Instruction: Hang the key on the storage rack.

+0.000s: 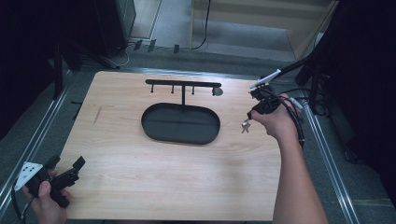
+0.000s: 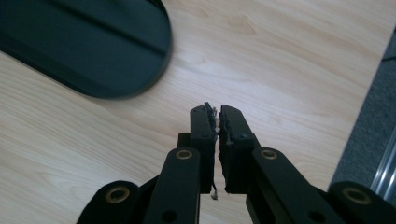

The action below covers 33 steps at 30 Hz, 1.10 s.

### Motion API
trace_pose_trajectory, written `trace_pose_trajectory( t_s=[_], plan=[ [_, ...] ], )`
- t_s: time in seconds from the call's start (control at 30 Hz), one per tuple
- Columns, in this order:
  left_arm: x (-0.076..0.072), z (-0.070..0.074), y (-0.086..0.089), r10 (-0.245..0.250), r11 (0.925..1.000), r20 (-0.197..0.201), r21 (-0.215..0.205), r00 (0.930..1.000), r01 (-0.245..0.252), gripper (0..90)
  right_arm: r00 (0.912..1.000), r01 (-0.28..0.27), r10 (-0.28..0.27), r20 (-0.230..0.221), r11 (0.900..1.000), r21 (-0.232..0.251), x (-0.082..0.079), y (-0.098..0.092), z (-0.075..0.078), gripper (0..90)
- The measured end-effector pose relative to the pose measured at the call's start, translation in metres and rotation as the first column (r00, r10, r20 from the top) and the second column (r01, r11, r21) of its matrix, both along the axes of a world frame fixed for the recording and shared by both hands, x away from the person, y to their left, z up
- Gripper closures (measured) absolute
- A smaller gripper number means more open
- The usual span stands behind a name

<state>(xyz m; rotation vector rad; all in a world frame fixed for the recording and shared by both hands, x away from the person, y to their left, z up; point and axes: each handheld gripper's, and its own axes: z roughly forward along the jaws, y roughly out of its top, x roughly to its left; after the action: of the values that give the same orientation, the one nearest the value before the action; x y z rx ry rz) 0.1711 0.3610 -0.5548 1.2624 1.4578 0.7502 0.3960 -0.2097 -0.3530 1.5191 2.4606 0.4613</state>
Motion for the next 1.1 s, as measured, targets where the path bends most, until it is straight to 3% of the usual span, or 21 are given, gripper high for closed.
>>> trace_pose_trajectory(
  t_s=[0.53, 0.63, 1.1],
  plan=[
    [0.000, 0.000, -0.001, 0.001, 1.0000, 0.002, 0.001, 1.0000, -0.001, 0.7, 0.9955, -0.088, 0.087, 0.036, 0.996, 0.018, 0.015, 0.070, 0.048, 85.4],
    [0.000, 0.000, -0.001, 0.002, 1.0000, 0.002, 0.001, 1.0000, -0.002, 0.7, 0.9944, -0.101, 0.099, 0.036, 0.994, 0.035, 0.017, 0.079, 0.051, 85.4],
    [0.000, 0.000, 0.000, 0.001, 1.0000, 0.001, 0.002, 1.0000, -0.001, 0.7, 0.9915, -0.120, 0.118, 0.054, 0.992, 0.029, 0.028, 0.108, 0.052, 85.4]
  ],
)
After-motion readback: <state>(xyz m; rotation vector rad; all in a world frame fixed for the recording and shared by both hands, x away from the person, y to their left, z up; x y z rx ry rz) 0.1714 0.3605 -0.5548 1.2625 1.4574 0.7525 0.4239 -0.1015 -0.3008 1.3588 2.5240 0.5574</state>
